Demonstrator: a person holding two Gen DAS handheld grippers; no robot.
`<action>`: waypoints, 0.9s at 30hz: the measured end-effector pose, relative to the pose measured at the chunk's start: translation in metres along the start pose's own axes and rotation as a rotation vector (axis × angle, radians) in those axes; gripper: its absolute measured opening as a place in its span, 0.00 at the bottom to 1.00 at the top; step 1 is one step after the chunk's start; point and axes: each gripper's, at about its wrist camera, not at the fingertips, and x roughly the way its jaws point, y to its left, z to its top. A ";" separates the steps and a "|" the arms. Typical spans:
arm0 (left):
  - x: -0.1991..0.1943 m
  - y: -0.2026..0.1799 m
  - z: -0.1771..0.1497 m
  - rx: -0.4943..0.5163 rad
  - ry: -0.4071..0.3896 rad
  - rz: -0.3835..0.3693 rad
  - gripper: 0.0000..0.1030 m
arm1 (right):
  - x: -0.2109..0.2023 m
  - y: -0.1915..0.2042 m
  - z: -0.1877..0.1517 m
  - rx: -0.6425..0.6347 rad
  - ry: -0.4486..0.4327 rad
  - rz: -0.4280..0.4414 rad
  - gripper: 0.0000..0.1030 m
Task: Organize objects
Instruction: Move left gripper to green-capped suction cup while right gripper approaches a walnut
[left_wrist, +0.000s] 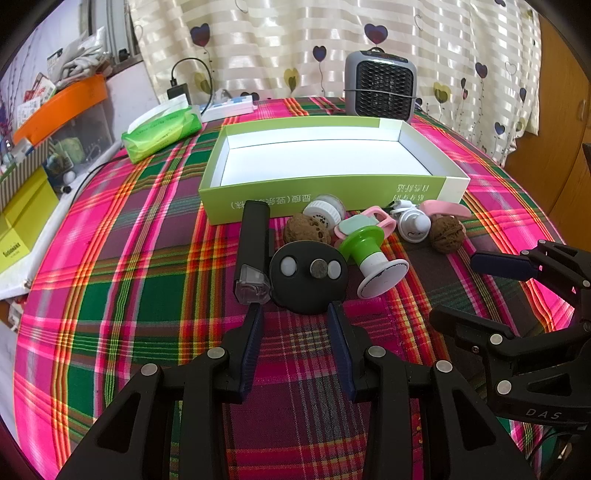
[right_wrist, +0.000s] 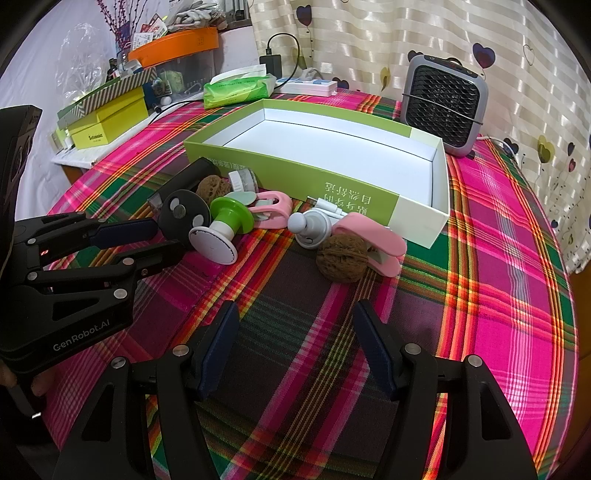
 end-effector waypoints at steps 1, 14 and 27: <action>0.000 0.000 0.000 0.000 0.000 0.000 0.33 | 0.000 0.000 0.000 0.000 0.000 0.000 0.63; 0.000 0.001 0.003 0.001 0.000 0.000 0.33 | 0.001 0.000 -0.003 -0.001 0.000 -0.006 0.63; -0.005 0.006 -0.004 -0.014 -0.002 -0.030 0.32 | 0.000 0.000 -0.002 0.000 -0.002 0.000 0.63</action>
